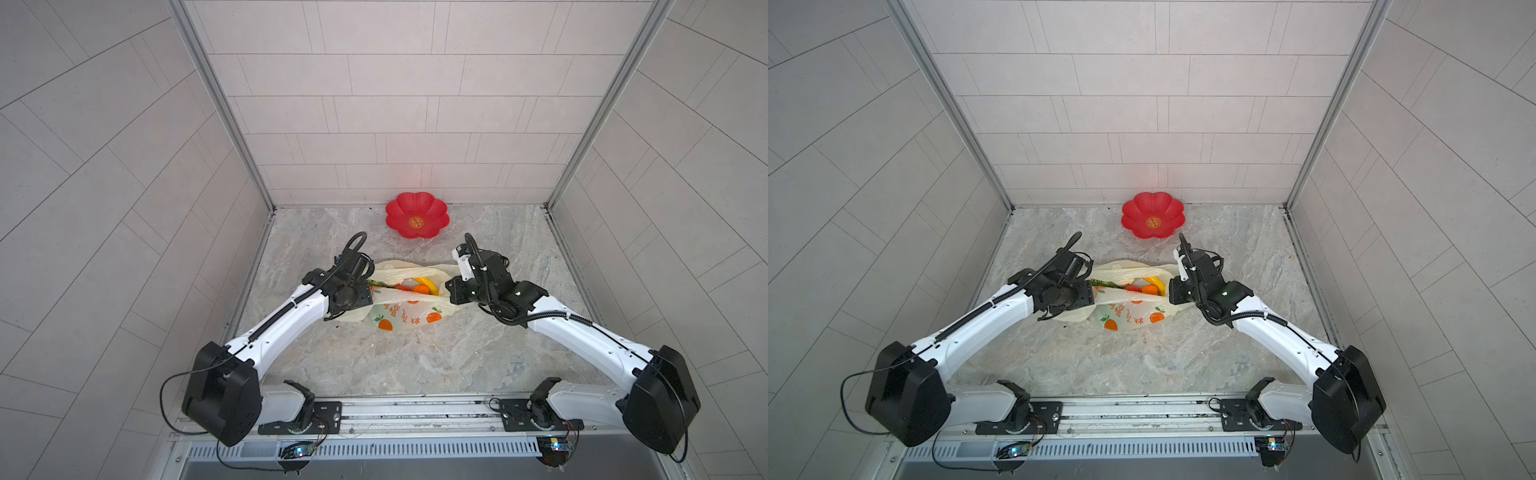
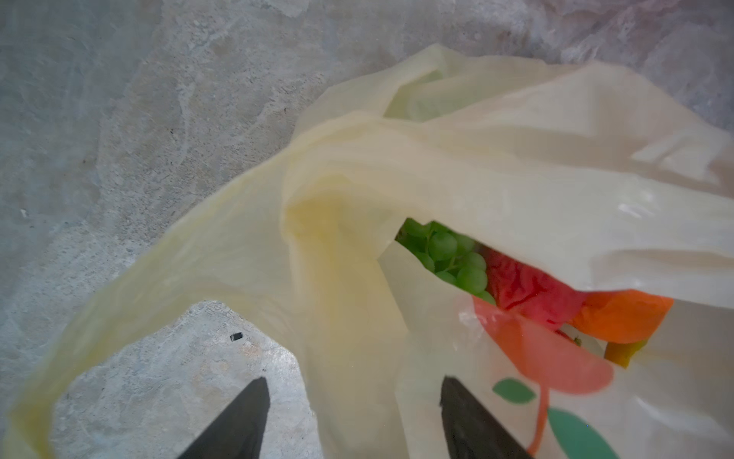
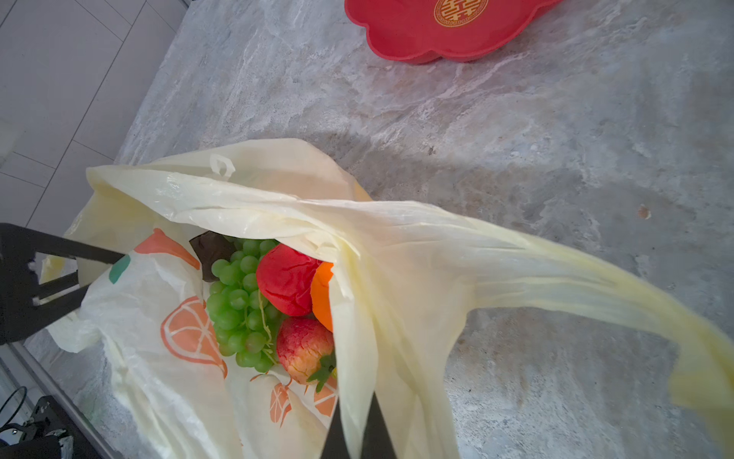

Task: Take fruits out of the plastic bag
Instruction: Spread open the plastic bag at the center of the table.

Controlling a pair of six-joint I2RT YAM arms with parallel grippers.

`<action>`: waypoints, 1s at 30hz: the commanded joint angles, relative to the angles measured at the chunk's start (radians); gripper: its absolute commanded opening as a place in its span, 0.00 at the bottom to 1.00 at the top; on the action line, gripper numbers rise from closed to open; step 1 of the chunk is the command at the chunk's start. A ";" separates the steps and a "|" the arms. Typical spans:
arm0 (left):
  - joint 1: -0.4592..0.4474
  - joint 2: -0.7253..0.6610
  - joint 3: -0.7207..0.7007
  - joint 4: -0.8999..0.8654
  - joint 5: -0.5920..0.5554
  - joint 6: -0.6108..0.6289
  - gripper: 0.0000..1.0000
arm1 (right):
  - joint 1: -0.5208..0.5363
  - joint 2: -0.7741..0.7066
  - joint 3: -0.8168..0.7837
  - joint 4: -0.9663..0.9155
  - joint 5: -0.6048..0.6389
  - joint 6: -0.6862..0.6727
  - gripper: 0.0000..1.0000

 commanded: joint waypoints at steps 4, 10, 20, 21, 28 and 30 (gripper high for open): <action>0.010 -0.117 -0.170 0.152 -0.003 0.008 0.18 | -0.125 -0.011 0.010 0.005 -0.126 0.036 0.00; 0.093 -0.346 -0.388 0.324 -0.040 -0.048 0.00 | -0.275 0.054 -0.011 0.111 -0.310 0.132 0.00; 0.143 -0.326 -0.405 0.435 0.139 0.046 0.00 | -0.298 0.111 -0.033 0.213 -0.361 0.203 0.00; 0.131 -0.304 -0.400 0.448 0.160 0.056 0.00 | -0.295 0.106 -0.024 0.194 -0.349 0.195 0.00; -0.006 -0.268 -0.348 0.411 0.054 0.100 0.00 | -0.265 0.022 0.072 -0.108 -0.129 0.085 0.57; -0.008 -0.268 -0.349 0.410 0.039 0.104 0.00 | -0.249 0.004 0.099 -0.194 -0.051 0.058 0.66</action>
